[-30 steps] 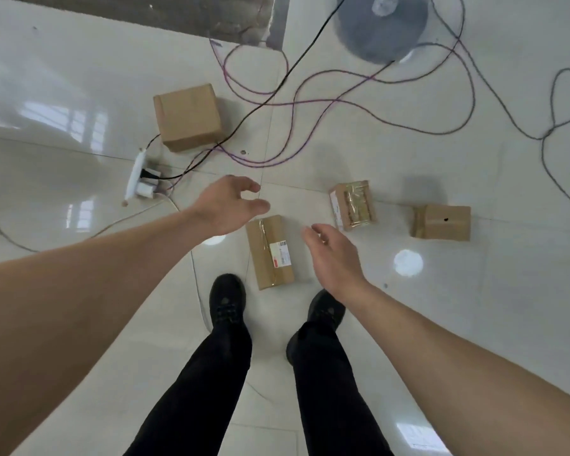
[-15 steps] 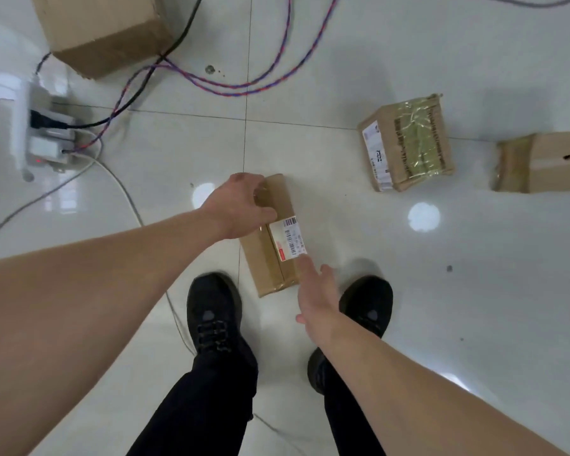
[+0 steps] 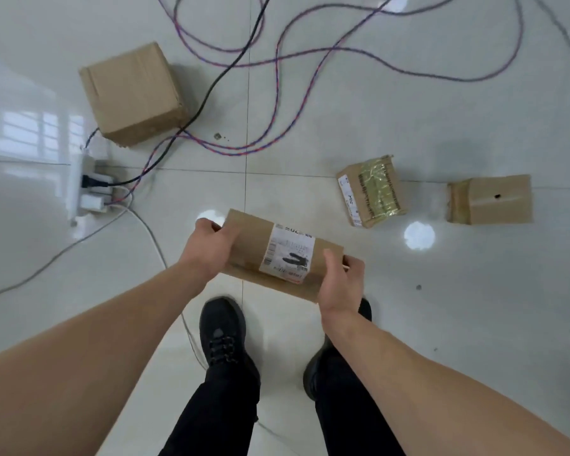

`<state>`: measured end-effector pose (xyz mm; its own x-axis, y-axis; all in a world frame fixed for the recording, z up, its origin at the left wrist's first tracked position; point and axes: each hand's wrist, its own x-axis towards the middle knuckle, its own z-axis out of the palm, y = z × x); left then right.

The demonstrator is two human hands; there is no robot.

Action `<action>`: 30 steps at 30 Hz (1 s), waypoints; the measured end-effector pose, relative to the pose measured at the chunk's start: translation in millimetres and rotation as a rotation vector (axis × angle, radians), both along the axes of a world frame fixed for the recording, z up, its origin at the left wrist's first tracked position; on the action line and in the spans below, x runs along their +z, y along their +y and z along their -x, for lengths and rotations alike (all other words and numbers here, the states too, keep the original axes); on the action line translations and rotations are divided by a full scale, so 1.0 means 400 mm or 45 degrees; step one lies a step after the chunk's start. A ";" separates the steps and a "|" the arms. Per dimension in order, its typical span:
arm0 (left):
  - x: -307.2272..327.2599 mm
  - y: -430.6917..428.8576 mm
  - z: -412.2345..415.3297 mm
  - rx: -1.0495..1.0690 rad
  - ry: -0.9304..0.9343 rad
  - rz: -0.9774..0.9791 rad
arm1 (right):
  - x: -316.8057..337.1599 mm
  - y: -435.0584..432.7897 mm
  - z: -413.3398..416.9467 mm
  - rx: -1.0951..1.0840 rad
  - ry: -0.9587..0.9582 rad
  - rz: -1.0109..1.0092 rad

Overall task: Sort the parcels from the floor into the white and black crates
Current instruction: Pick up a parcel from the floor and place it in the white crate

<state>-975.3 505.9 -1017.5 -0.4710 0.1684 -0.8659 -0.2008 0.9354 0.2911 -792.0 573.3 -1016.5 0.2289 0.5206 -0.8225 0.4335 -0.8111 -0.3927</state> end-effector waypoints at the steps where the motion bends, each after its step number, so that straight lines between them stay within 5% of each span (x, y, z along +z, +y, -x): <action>1: 0.042 0.002 0.002 0.062 0.009 -0.012 | 0.037 0.015 0.002 -0.016 0.022 -0.029; 12: 0.611 0.087 0.002 0.166 0.085 -0.301 | 0.567 0.141 0.001 0.029 0.215 -0.309; 21: 1.067 0.213 -0.059 -0.150 0.166 -0.588 | 0.996 0.227 -0.098 0.019 0.169 -0.529; 30: 1.340 0.363 -0.212 -0.652 0.161 -0.803 | 1.326 0.231 -0.315 -0.210 -0.028 -0.786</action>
